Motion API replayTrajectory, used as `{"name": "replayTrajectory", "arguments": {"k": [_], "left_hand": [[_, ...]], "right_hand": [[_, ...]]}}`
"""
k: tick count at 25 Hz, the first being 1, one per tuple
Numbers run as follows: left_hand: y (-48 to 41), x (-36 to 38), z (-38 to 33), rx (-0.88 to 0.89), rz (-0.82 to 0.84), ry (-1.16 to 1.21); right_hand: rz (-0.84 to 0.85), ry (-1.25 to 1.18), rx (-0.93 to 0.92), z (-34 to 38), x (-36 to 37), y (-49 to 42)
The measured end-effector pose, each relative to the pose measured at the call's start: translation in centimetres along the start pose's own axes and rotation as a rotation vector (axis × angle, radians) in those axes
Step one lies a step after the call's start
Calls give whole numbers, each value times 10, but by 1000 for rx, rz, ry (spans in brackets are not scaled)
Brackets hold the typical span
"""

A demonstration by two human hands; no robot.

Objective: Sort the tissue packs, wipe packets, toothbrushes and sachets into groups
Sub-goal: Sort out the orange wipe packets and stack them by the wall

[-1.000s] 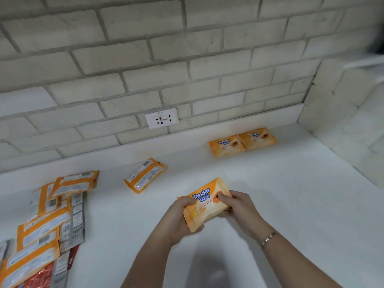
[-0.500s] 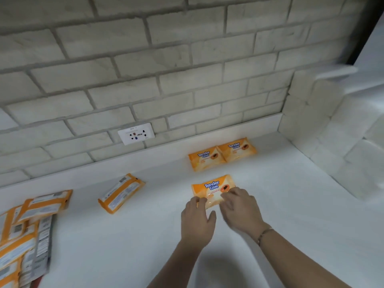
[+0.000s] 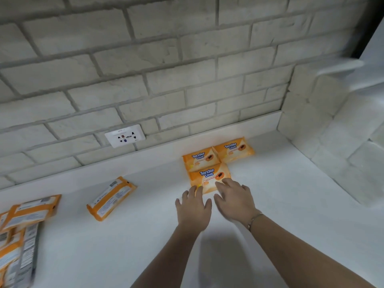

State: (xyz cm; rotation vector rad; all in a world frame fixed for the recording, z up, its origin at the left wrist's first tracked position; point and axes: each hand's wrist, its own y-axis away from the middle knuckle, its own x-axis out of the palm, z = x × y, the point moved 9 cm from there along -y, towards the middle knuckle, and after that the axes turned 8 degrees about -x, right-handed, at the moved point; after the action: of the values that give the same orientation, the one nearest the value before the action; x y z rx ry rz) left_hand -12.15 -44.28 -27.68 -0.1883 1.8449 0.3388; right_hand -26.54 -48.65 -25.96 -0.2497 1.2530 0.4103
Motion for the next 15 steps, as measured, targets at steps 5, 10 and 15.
{"name": "replayTrajectory", "arguments": {"k": [5,10,15], "left_hand": [[-4,2,1,38,7,22],[7,-11,34,78,37,264],[3,-63,131,-20,-148,139]], "right_hand": [[38,-19,8,0,-1,-9],[9,42,8,12,1,1],[-71,-67,-86,64,25,28]]}}
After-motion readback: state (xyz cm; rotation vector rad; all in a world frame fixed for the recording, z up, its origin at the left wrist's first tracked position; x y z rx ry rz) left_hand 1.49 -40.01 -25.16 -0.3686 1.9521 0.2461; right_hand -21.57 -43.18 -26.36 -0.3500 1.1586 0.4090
